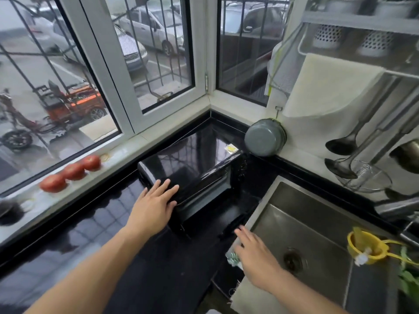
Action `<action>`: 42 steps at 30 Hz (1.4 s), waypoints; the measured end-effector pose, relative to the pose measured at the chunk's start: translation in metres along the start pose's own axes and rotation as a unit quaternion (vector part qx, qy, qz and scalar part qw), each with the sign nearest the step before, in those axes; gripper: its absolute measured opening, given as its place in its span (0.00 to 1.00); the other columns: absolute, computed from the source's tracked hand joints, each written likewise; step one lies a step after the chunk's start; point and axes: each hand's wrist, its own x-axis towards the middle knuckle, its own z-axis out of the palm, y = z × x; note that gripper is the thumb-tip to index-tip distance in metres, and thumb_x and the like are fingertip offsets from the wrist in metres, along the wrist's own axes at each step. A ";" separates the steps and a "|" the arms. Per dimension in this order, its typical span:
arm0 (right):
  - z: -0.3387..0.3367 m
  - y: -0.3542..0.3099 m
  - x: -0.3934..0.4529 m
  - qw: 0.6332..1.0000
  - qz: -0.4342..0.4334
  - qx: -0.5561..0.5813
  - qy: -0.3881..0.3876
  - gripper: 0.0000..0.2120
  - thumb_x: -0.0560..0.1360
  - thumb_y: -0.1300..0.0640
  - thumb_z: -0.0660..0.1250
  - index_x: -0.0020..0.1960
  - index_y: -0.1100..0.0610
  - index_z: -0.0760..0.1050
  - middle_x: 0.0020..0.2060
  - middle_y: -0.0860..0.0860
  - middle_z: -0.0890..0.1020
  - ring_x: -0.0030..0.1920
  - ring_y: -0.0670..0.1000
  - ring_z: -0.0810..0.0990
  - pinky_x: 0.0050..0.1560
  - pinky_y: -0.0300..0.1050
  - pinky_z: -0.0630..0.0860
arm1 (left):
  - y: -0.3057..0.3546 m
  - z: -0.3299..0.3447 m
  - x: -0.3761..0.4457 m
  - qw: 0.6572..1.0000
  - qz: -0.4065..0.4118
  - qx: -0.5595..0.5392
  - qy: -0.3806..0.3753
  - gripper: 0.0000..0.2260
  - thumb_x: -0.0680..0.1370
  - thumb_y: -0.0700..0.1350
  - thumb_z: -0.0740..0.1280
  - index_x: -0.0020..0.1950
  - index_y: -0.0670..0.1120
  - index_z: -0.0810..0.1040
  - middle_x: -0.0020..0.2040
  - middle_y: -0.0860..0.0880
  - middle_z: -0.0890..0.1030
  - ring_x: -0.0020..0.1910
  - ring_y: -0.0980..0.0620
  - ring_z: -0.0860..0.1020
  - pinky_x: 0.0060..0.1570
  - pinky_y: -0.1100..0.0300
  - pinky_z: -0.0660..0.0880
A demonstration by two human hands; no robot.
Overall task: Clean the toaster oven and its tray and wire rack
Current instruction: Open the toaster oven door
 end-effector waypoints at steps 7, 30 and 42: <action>0.033 0.011 -0.022 0.988 0.033 0.108 -0.103 0.26 0.78 0.71 0.55 0.74 0.56 0.66 0.82 0.53 0.48 0.81 0.53 0.41 0.80 0.53 0.47 | 0.080 0.029 -0.035 0.989 0.048 0.031 0.136 0.24 0.74 0.39 0.72 0.71 0.39 0.78 0.70 0.36 0.75 0.74 0.33 0.69 0.73 0.38 0.69; -0.023 0.087 -0.058 0.836 0.335 0.430 0.061 0.12 0.80 0.59 0.67 0.62 0.58 0.77 0.53 0.53 0.84 0.57 0.56 0.81 0.62 0.53 0.75 | 0.121 0.136 -0.062 0.987 0.042 0.056 -0.144 0.48 0.82 0.37 0.62 0.78 0.57 0.22 0.86 0.44 0.41 0.84 0.35 0.45 0.80 0.39 0.52; -0.024 0.042 -0.044 0.906 0.210 0.367 -0.018 0.02 0.82 0.55 0.64 0.53 0.52 0.74 0.49 0.46 0.79 0.49 0.48 0.78 0.50 0.44 0.73 | 0.087 0.145 -0.096 0.974 0.019 0.147 -0.171 0.43 0.85 0.45 0.56 0.75 0.58 0.18 0.85 0.42 0.39 0.83 0.34 0.47 0.77 0.36 0.54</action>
